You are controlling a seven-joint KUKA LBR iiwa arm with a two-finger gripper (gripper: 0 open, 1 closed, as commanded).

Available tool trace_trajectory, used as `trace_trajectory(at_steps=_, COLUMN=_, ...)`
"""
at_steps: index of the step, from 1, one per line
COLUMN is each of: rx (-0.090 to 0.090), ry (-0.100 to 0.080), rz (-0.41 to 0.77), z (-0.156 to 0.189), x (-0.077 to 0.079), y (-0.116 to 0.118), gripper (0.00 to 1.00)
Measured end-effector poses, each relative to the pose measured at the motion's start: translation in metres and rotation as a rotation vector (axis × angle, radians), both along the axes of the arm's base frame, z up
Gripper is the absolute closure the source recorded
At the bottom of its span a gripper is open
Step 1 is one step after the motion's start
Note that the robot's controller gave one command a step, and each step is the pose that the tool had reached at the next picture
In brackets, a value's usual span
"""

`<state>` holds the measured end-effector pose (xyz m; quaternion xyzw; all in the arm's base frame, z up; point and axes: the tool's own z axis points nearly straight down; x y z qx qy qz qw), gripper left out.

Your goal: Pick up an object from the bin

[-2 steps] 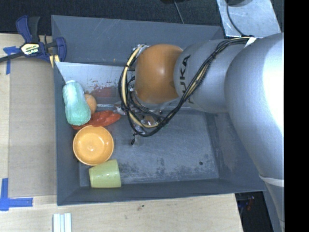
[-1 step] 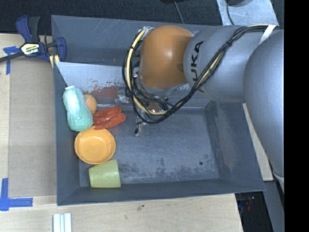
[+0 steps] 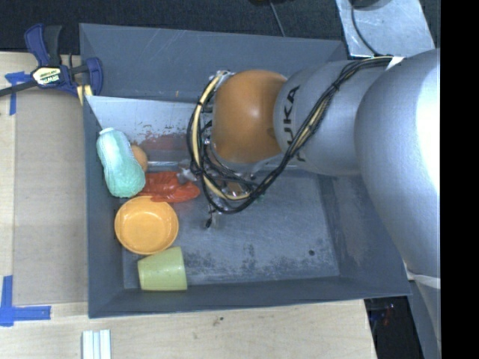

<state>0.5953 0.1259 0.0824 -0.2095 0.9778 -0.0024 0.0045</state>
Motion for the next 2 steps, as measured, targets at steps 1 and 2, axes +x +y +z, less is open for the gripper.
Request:
trace_trajectory(at_steps=1, rx=0.008, ry=-0.022, rz=0.001, z=0.0173, x=0.0312, y=0.0029, gripper=1.0)
trace_trajectory(at_steps=2, rx=0.008, ry=-0.022, rz=0.0, z=0.0173, x=0.0311, y=0.0028, gripper=1.0)
